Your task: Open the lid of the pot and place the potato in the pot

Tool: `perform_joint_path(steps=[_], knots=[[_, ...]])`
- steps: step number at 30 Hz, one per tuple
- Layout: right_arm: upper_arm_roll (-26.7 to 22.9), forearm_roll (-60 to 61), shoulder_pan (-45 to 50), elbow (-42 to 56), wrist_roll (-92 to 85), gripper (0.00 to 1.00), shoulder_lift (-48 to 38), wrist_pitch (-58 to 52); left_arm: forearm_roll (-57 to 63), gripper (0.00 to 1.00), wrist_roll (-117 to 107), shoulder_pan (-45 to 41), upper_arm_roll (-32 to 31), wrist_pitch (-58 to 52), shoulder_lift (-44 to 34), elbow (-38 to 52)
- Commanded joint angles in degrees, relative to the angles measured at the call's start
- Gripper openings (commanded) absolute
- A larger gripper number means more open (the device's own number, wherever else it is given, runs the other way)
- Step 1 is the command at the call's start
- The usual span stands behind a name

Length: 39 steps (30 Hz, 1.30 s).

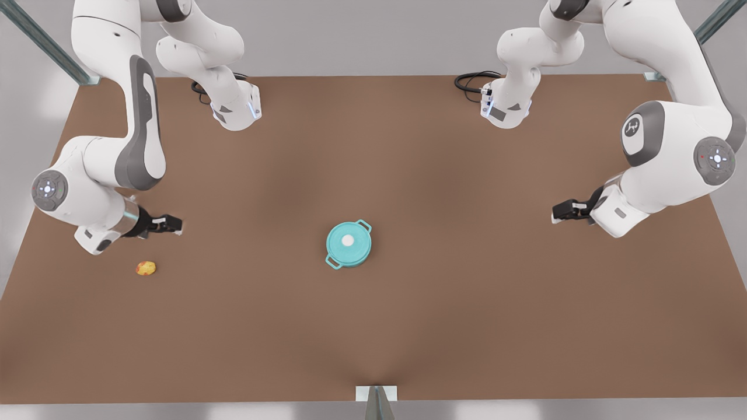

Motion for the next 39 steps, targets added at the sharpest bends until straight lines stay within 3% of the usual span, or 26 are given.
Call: perform_joint_path(steps=[1,4,8,12,16,19,21,30,31,33,35,39], knots=[[0.0,-0.7,0.0,0.0,-6.3,1.0,0.0,5.7,0.0,1.0,-0.9,0.0,-0.1,1.2,-0.1,0.0],[-0.1,-0.7,0.0,0.0,-6.3,1.0,0.6,5.8,2.7,1.0,-1.7,-4.7,-0.1,1.1,0.6,-0.1],[-0.2,-5.3,0.0,-0.1,-7.1,1.0,1.7,5.7,5.6,1.0,-37.1,-24.7,0.0,2.1,5.7,0.6],[-0.3,-4.9,-2.3,0.7,-5.7,1.0,4.0,6.5,8.6,1.0,-72.0,-39.0,0.0,14.2,15.6,4.6],[-0.4,-5.0,-6.3,0.3,-2.1,1.0,6.6,6.3,8.6,1.0,-75.8,-41.6,0.0,20.5,25.3,12.3],[0.0,-4.3,-6.3,-0.1,44.4,1.0,6.7,6.4,8.7,1.0,-75.0,-42.5,0.5,22.3,33.6,21.4],[0.0,-1.9,-6.7,-0.2,77.6,1.0,7.1,8.3,8.7,1.0,-75.0,-42.5,0.5,25.8,35.4,22.4],[0.1,4.2,-7.3,0.0,78.8,1.0,9.5,9.0,11.1,1.0,-74.5,-45.5,0.1,30.3,40.4,22.2],[0.2,4.2,-7.1,-0.2,78.0,0.96,11.3,9.0,11.1,1.0,-74.6,-46.0,0.1,30.4,40.7,22.2],[0.2,5.3,-7.0,-0.1,78.0,1.0,12.6,8.1,11.1,1.0,-74.5,-46.1,0.2,30.8,41.2,22.2],[0.1,5.8,-7.3,0.2,71.5,1.0,13.8,9.3,11.2,1.0,-74.7,-46.5,0.2,32.8,42.2,22.3],[0.0,7.9,-7.4,0.2,74.9,1.0,14.7,15.8,11.4,1.0,-73.9,-46.7,1.0,35.2,43.4,22.5]])
